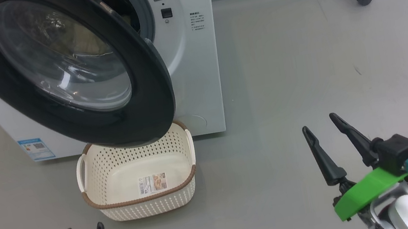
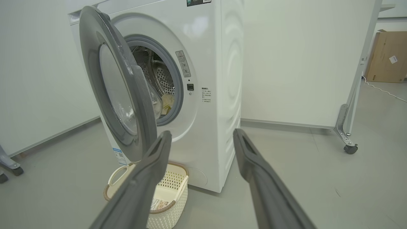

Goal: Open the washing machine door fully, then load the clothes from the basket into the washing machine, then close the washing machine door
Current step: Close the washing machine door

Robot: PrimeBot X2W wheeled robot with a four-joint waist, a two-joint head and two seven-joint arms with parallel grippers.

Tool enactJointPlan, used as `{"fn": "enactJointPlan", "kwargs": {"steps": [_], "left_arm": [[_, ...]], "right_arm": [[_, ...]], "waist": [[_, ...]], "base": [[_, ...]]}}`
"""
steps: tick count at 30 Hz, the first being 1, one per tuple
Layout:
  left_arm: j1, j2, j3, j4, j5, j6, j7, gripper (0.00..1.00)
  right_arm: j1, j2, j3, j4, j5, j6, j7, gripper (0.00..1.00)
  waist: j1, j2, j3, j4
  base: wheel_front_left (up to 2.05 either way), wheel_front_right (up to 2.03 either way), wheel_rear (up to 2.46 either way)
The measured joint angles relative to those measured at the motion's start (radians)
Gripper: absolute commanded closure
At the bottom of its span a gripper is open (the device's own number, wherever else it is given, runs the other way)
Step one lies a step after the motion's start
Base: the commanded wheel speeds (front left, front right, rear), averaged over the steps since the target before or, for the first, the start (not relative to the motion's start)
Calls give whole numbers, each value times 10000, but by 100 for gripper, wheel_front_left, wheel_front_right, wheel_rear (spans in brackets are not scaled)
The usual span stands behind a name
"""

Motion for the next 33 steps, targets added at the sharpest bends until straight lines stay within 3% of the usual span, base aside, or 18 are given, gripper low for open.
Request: {"fn": "enactJointPlan", "kwargs": {"steps": [27, 28, 29, 33], "left_arm": [[-33, -48, -113, 25, 173, 0, 0, 0], [-46, -48, -136, 25, 173, 0, 0, 0], [-59, -50, -163, 25, 173, 0, 0, 0], [-163, -58, -263, 27, 174, 0, 0, 0]], "right_arm": [[1, 2, -151, 100, 0, 0, 0, 0], [1, 0, -167, 123, 0, 0, 0, 37], [2, 0, -190, 134, 0, 0, 0, 100], [-3, 0, -476, 150, -4, 0, 0, 100]], "waist": [[0, 0, 157, 81], [0, 0, 171, 99], [0, 0, 193, 122], [0, 0, 324, 248]], "base": [[0, 0, 0], [0, 0, 0], [0, 0, 0], [0, 0, 0]]}}
